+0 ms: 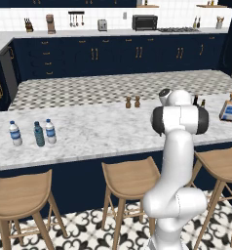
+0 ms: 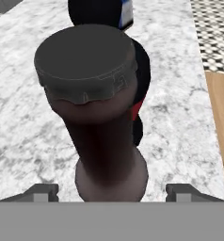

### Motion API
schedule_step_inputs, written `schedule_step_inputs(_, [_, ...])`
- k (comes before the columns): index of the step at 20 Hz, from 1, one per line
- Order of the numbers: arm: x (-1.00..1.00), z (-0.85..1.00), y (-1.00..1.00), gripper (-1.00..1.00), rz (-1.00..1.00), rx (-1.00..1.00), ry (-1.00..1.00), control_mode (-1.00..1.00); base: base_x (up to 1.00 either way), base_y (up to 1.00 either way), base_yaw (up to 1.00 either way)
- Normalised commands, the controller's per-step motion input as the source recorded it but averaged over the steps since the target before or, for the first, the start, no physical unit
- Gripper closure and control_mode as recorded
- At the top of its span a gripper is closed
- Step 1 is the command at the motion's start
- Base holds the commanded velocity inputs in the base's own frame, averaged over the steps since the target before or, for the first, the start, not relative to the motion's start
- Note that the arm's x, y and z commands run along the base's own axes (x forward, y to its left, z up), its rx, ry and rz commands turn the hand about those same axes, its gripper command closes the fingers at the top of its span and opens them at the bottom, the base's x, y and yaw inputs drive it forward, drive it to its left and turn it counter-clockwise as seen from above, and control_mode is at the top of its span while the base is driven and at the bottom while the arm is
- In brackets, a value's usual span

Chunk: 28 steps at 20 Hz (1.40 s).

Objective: Move the plastic bottles in the middle to the plastics group, and the glass bottles in the middle to the glass group.

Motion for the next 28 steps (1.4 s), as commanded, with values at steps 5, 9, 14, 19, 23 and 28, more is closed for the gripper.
schedule_step_inputs(5, [0.00, 0.00, 0.00, -1.00, 0.00, 0.00, 0.00, -1.00, 0.00, 0.00, 0.00])
schedule_step_inputs(9, [-0.07, 0.07, 0.04, -1.00, 0.00, 0.00, 0.00, -1.00, 0.00, 0.00, 0.00])
schedule_step_inputs(14, [-0.24, 0.37, 0.17, -1.00, 0.00, 0.00, 0.00, -1.00, 0.00, 0.00, 0.00])
schedule_step_inputs(19, [-0.38, 0.47, 0.12, -1.00, 0.00, 0.00, 0.00, -1.00, 0.00, 0.00, 0.00])
schedule_step_inputs(23, [-0.62, 0.59, 0.06, -1.00, 0.00, 0.00, 0.00, -1.00, 0.00, 0.00, 0.00])
schedule_step_inputs(28, [-0.48, 0.84, 0.13, -1.00, 0.00, 0.00, 0.00, -1.00, 0.00, 0.00, 0.00])
